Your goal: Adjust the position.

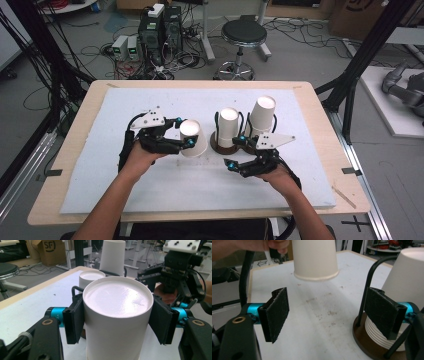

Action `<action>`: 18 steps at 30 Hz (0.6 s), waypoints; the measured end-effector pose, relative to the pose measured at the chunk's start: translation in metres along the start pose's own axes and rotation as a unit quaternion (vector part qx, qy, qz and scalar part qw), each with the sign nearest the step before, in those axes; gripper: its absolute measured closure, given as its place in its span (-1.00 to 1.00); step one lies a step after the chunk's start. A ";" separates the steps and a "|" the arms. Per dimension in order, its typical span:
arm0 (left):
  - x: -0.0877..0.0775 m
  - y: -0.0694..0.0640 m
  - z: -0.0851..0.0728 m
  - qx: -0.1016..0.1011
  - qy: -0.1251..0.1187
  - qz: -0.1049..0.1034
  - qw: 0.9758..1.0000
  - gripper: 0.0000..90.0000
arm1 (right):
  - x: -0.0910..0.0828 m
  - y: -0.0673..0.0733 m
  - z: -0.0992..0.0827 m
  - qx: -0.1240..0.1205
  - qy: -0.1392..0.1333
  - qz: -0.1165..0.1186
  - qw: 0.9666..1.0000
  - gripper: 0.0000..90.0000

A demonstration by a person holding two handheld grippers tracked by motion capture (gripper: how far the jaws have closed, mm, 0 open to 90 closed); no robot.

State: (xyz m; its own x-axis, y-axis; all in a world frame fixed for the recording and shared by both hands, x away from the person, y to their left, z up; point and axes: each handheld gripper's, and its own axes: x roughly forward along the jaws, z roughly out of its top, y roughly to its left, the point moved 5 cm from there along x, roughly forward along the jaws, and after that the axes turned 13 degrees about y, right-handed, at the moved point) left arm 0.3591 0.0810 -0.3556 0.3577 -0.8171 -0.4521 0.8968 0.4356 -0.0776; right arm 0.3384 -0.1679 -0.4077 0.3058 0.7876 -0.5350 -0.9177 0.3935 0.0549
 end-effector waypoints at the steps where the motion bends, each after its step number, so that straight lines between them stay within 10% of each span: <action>1: 0.001 -0.001 -0.002 0.001 0.001 0.000 1.000 -0.22 | 0.000 0.000 0.000 0.000 0.000 0.000 1.000 -0.54; 18: 0.019 -0.019 -0.024 0.008 0.008 -0.015 1.000 -0.22 | 0.019 0.010 0.005 -0.027 0.006 0.014 1.000 -0.54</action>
State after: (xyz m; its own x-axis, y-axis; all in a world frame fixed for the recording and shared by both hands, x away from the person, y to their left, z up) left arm 0.3429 0.0662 -0.3840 0.3264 -0.8236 -0.4638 0.9112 0.4046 -0.0773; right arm 0.3357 -0.1469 -0.4133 0.2761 0.7921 -0.5444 -0.9386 0.3440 0.0246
